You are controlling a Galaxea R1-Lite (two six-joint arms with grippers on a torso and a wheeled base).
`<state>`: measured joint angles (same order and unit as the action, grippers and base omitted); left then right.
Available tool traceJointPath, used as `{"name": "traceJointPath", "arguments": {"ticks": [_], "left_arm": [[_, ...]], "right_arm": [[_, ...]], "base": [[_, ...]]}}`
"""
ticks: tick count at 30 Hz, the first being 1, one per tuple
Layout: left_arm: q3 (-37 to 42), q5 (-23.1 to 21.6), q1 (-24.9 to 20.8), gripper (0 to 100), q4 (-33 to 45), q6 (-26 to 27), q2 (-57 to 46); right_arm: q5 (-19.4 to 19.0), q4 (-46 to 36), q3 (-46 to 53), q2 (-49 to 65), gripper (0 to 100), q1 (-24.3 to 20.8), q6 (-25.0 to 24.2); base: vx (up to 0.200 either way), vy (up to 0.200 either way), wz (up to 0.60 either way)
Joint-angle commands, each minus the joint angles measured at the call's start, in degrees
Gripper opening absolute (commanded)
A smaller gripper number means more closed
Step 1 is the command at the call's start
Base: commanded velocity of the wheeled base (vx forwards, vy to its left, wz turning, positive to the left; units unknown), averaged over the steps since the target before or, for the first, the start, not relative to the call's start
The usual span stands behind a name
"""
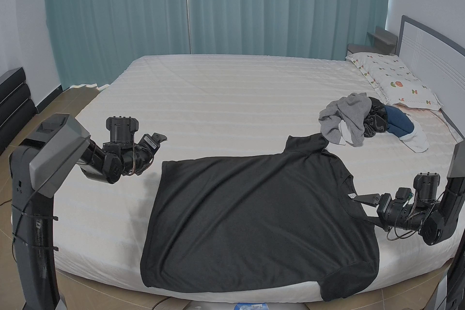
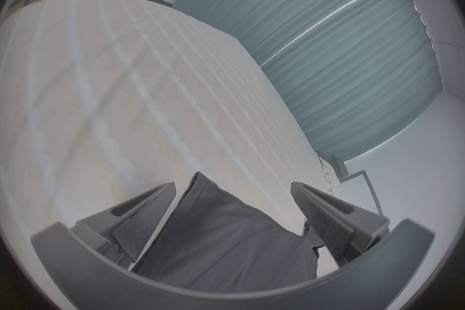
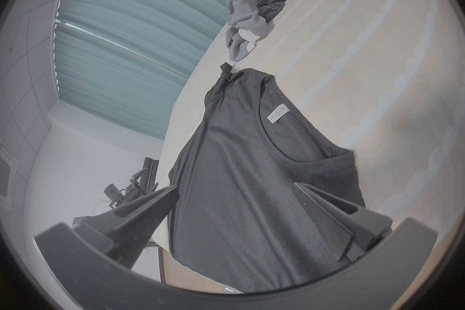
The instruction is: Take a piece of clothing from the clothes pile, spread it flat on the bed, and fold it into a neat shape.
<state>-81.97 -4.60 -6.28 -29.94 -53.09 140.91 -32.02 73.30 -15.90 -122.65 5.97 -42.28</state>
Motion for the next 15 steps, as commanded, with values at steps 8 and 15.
{"name": "traceJointPath", "arguments": {"ticks": [8, 15], "left_arm": [[-8.6, 0.3, -0.4, 100, 3.9, 1.1, 10.0], [-10.0, 0.2, -0.3, 0, 3.7, 1.1, 10.4]], "right_arm": [[-0.8, 0.1, -0.5, -2.2, 100, -1.7, -1.1], [-0.9, 0.1, -0.5, -2.2, 100, -1.7, -1.1]], "base": [[0.000, 0.000, 0.00], [0.000, 0.000, 0.00]]}}
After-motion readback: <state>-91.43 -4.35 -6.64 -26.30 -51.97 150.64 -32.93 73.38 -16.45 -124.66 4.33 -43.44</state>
